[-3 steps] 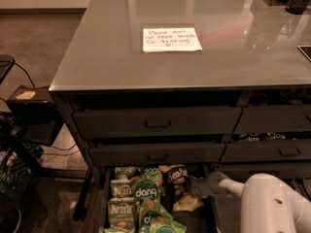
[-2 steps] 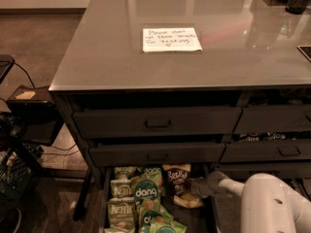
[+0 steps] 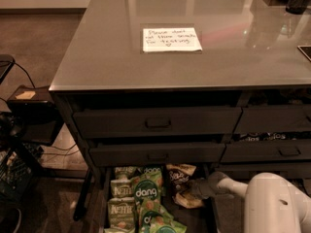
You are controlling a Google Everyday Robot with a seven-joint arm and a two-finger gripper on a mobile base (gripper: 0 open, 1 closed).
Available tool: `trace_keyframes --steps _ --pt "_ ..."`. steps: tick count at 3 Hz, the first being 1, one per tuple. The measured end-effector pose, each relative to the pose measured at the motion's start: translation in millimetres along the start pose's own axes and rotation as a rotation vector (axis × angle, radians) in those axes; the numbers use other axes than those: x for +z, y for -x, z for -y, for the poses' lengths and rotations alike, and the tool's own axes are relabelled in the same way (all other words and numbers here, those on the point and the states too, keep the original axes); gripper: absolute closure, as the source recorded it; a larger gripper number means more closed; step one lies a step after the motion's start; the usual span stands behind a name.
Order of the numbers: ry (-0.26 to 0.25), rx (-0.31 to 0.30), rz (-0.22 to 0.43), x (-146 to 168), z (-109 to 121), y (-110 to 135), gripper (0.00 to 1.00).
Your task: Pick brown chip bag from bottom drawer and place on counter
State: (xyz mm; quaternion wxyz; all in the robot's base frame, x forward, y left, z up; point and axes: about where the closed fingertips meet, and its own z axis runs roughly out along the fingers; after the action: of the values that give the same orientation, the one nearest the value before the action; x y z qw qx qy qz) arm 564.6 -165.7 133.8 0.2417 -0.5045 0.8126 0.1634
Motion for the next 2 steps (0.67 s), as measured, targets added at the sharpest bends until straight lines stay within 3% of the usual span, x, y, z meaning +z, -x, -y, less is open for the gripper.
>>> trace_keyframes --steps 2 --pt "-0.008 0.002 -0.015 -32.9 -10.9 -10.8 1.00"
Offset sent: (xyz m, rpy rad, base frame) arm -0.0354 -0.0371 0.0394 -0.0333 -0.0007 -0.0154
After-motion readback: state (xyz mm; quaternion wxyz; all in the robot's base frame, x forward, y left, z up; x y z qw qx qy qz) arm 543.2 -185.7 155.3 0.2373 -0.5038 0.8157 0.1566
